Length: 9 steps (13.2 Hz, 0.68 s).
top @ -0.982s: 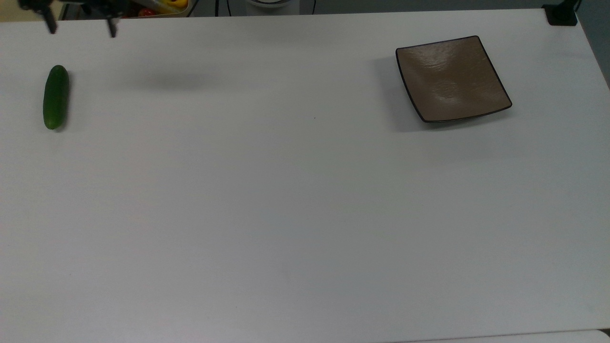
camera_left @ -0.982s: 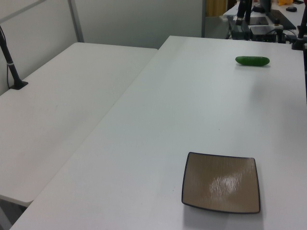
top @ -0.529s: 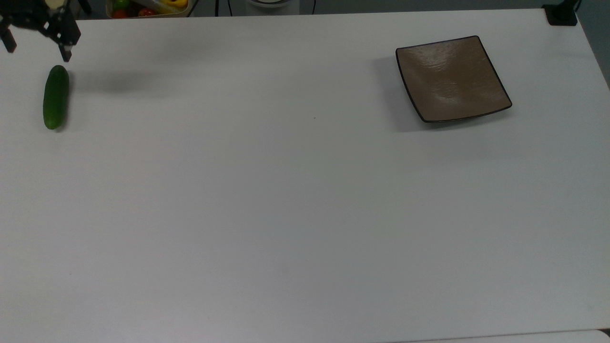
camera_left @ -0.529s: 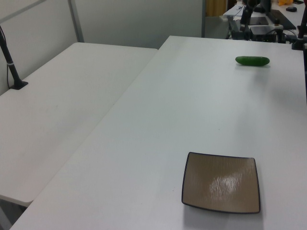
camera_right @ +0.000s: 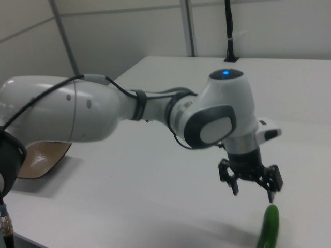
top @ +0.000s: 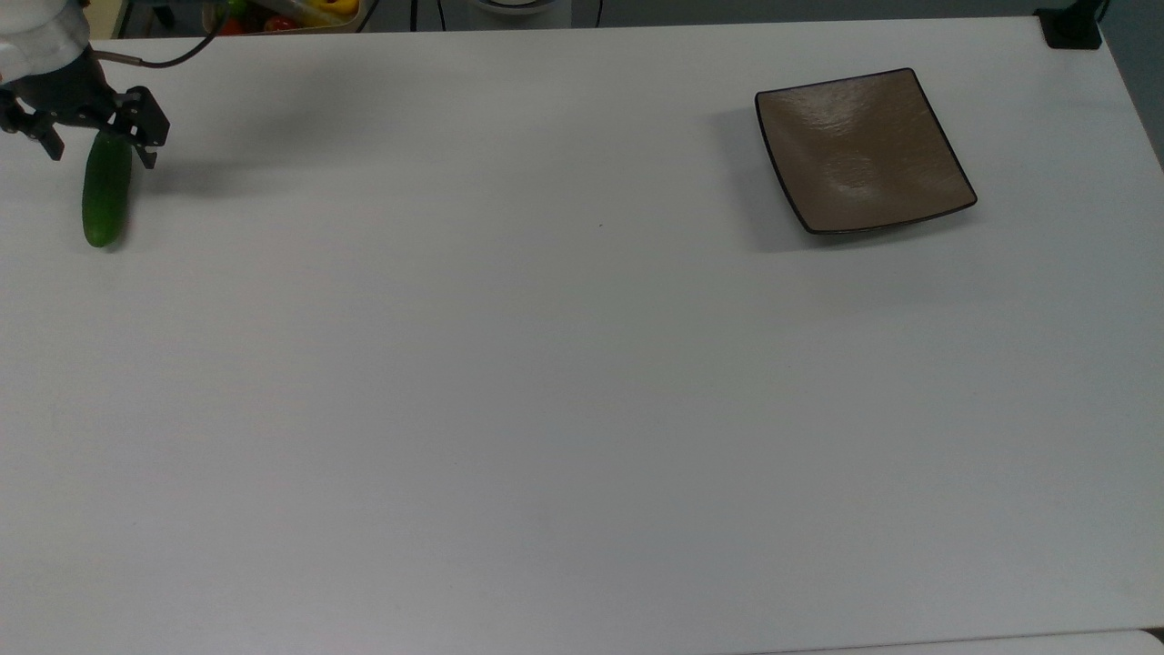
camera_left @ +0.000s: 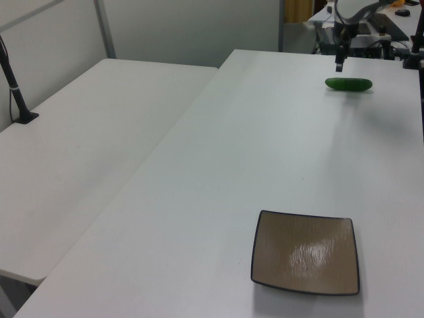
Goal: Cucumber placed on a ceramic plate
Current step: 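Move the open gripper over the green cucumber and lower it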
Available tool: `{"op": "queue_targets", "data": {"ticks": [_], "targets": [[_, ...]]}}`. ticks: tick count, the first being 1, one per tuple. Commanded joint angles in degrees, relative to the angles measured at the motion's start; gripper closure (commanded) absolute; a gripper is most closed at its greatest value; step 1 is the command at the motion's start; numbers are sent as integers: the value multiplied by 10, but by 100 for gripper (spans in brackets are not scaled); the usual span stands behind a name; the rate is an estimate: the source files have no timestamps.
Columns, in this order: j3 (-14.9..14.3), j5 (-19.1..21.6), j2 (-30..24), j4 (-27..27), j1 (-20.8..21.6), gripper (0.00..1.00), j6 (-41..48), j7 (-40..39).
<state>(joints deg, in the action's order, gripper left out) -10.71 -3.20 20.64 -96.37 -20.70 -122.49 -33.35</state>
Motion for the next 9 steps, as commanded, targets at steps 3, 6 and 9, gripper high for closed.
{"op": "queue_targets", "data": {"ticks": [3, 6, 9], "targets": [[-12, -34, 30, -30, -14, 0, -72, -21], [-21, -48, 51, -33, -15, 0, -100, -21], [-22, -49, 62, -37, -15, 0, -104, -21]]}}
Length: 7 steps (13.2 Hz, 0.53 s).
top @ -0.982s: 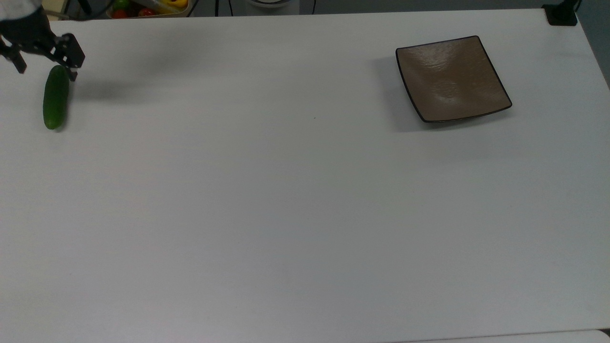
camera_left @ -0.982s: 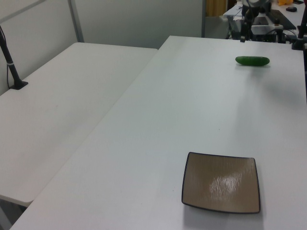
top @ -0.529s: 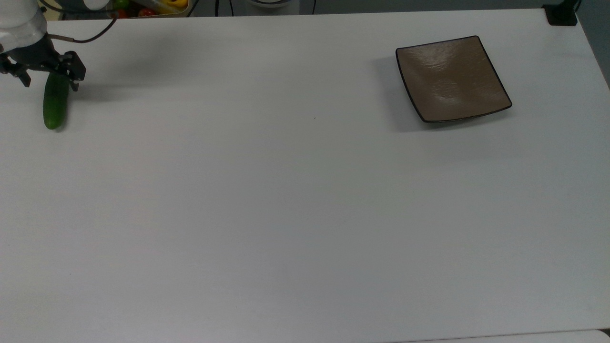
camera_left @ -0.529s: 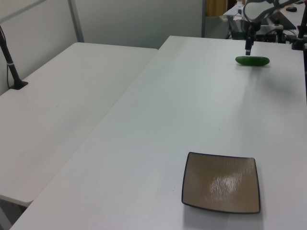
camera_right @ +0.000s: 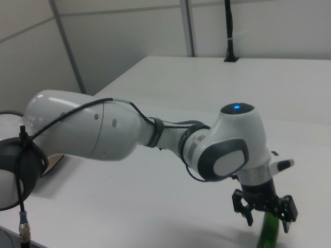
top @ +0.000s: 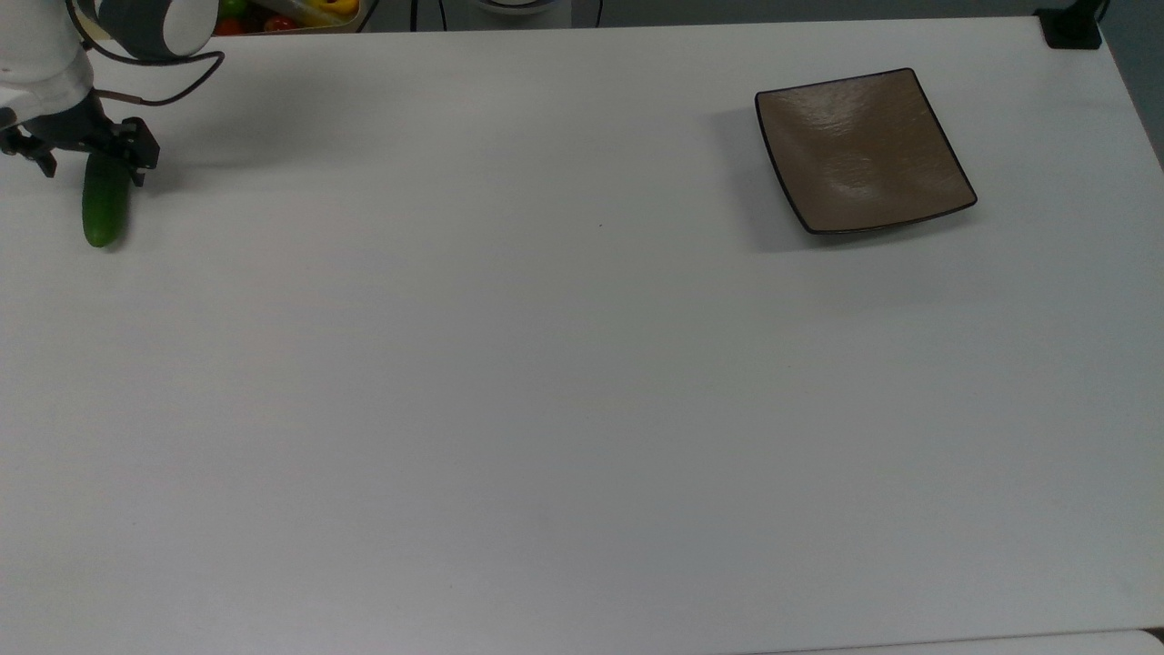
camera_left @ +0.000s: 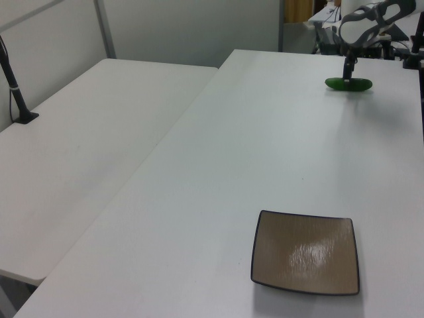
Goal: Cucumber placed on a ceramic plate
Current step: 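Close the gripper around the middle of the cucumber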
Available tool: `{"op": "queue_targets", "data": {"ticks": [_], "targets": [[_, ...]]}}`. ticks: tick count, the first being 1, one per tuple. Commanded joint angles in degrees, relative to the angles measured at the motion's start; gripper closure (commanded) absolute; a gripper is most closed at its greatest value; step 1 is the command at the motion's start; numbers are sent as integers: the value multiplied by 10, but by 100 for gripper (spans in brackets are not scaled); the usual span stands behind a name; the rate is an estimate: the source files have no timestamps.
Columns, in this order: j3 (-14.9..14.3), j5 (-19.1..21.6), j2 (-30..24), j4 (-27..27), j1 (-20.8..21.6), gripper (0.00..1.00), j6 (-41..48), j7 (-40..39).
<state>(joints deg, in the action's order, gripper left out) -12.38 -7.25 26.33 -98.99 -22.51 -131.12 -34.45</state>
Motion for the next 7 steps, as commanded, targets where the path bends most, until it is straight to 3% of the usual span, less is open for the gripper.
{"op": "queue_targets", "data": {"ticks": [1, 4, 7], "targets": [[-5, -9, 11, -10, 4, 0, -19, -10], [-5, -12, 14, -12, 4, 5, -19, -13], [-6, -14, 13, -15, 3, 36, -16, -55]]}}
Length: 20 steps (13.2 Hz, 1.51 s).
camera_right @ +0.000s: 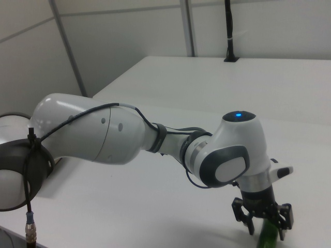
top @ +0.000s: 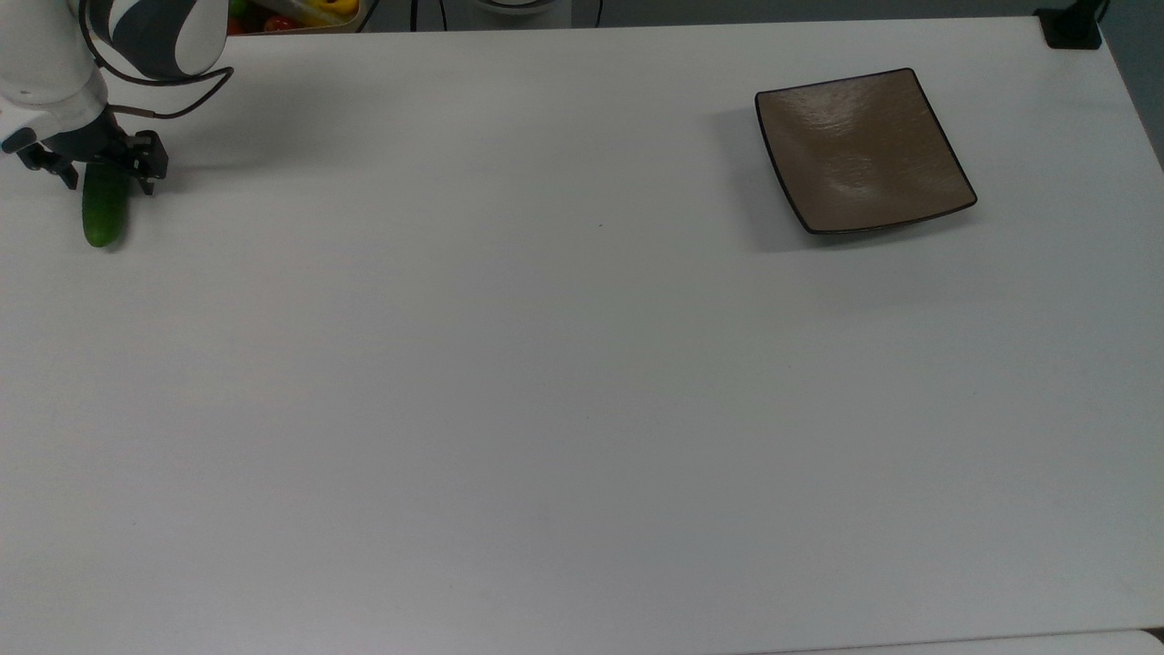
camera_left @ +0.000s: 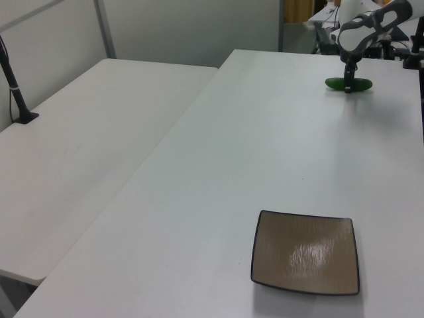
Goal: Cucumber placed on a ceramic plate
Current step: 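Close the gripper around the middle of the cucumber, then lift the cucumber and carry it over the brown square plate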
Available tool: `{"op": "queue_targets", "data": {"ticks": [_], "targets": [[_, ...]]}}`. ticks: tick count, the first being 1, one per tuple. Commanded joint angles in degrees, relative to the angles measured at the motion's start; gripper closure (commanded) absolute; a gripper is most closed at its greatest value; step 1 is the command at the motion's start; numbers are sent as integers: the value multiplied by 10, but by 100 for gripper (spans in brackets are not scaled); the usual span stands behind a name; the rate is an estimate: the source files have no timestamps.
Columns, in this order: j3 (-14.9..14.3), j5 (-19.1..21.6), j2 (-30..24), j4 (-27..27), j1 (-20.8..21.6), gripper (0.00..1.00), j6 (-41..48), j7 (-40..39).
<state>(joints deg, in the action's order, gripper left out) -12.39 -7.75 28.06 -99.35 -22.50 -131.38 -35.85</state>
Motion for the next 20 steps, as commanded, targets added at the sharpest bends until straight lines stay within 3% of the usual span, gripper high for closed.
{"op": "queue_targets", "data": {"ticks": [1, 4, 5, 9, 16, 18, 20], "targets": [[-6, -9, -5, -10, 3, 47, -12, -47], [-7, -8, -9, -11, 3, 79, -5, -50], [-7, -8, -12, -11, 3, 86, -4, -49], [-7, -7, -45, -7, 17, 87, 66, -48], [3, 19, -172, -3, 84, 82, 220, -38], [18, 26, -202, -3, 97, 82, 251, -24], [51, 35, -238, -3, 102, 82, 277, 1]]}}
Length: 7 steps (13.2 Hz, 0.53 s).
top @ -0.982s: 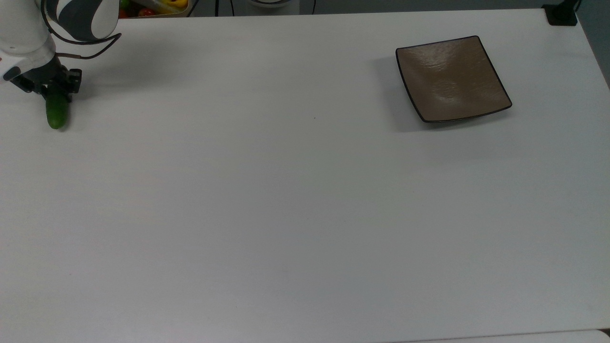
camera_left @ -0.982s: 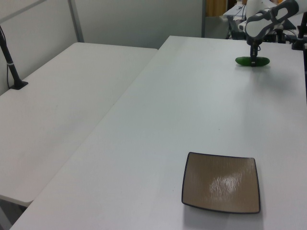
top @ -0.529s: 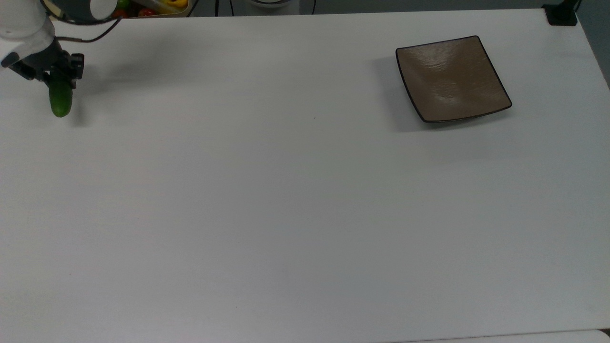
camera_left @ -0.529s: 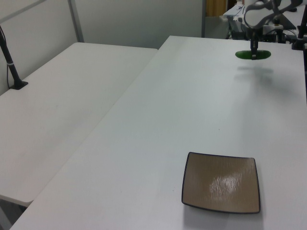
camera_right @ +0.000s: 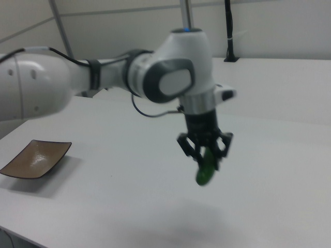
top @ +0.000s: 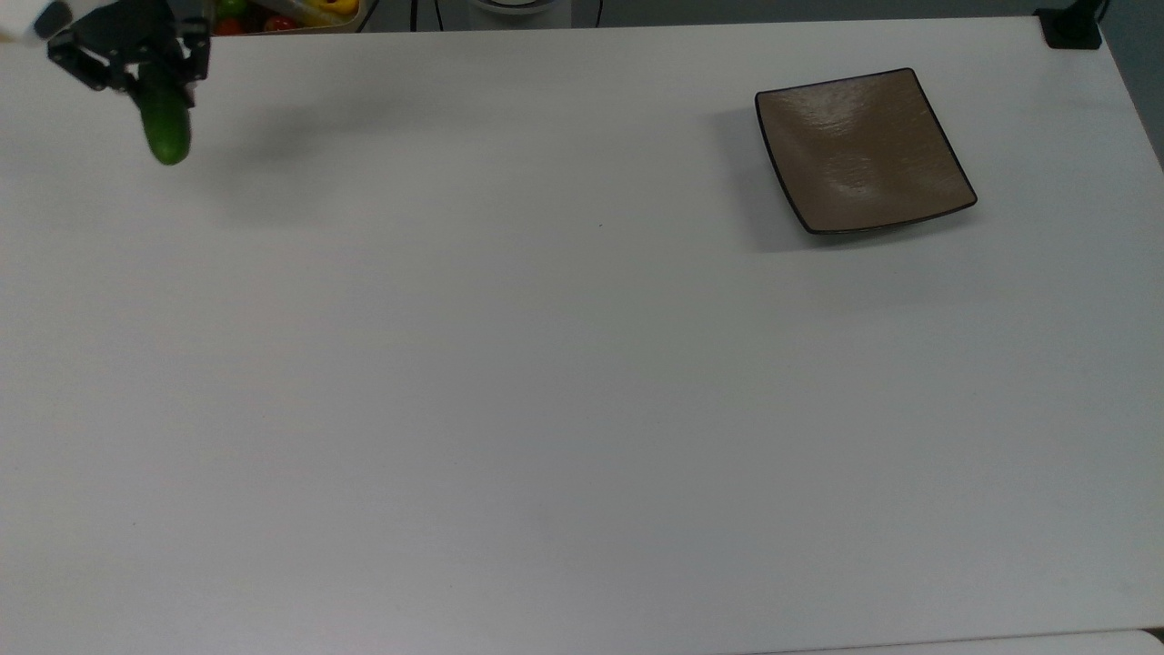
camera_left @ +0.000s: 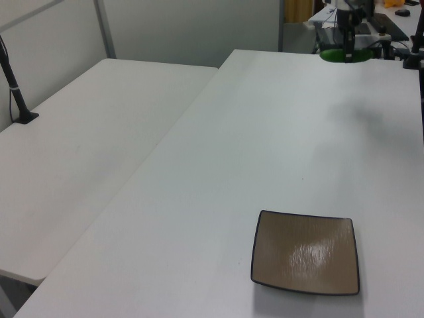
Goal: Cucumber placed on a ceramic plate
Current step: 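Lift the cucumber and carry it over the brown square plate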
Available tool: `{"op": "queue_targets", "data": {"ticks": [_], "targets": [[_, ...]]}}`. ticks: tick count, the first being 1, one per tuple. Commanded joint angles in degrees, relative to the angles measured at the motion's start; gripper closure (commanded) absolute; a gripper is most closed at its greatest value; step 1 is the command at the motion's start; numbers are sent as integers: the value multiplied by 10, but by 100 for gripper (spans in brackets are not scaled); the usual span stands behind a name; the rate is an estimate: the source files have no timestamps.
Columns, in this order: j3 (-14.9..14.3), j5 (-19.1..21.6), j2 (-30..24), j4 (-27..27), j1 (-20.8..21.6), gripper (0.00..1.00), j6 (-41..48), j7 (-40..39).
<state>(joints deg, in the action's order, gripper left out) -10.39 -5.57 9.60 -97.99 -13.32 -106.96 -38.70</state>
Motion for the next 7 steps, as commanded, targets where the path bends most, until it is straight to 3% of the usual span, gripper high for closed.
{"op": "queue_targets", "data": {"ticks": [1, 4, 7], "targets": [[44, 18, -66, -17, 14, 82, 46, 38], [71, 30, -99, -16, 40, 82, 82, 62], [148, 40, -114, -7, 53, 82, 130, 113]]}}
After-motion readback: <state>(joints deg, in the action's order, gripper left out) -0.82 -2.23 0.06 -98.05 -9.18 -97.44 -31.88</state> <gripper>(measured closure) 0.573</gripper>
